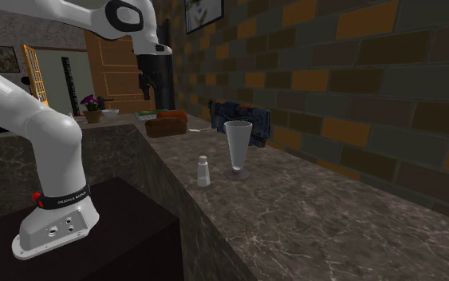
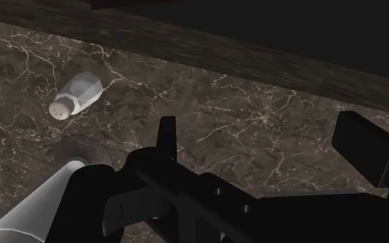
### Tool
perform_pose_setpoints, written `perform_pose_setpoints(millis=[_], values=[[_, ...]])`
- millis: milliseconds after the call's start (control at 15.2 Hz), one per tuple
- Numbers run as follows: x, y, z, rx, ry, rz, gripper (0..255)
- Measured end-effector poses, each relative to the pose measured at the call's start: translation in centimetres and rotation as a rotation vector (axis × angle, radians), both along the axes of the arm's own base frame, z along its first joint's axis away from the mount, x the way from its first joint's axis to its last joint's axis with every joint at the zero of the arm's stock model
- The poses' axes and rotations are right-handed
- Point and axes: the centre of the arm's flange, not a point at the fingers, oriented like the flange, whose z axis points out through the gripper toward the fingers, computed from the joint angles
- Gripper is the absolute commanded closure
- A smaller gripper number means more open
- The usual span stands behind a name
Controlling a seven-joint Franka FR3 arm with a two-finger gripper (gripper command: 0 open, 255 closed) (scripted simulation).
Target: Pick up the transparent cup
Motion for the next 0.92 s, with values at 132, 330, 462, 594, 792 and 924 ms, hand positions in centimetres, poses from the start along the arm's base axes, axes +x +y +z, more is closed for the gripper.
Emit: perform_pose_setpoints(millis=[132, 330, 462, 594, 792, 924], values=[[0.4, -0.4, -0.2, -0.002, 0.001, -0.002, 0], [2.9, -2.8, -0.7, -0.014, 0.008, -0.010, 0], [5.1, -4.3, -1.3, -0.024, 0.014, -0.016, 0], [6.5, -5.8, -2.0, -0.033, 0.019, -0.022, 0], [9.2, -7.9, -3.0, -0.047, 0.027, -0.032, 0], [11.3, -10.1, -3.2, -0.057, 0.032, -0.039, 0]])
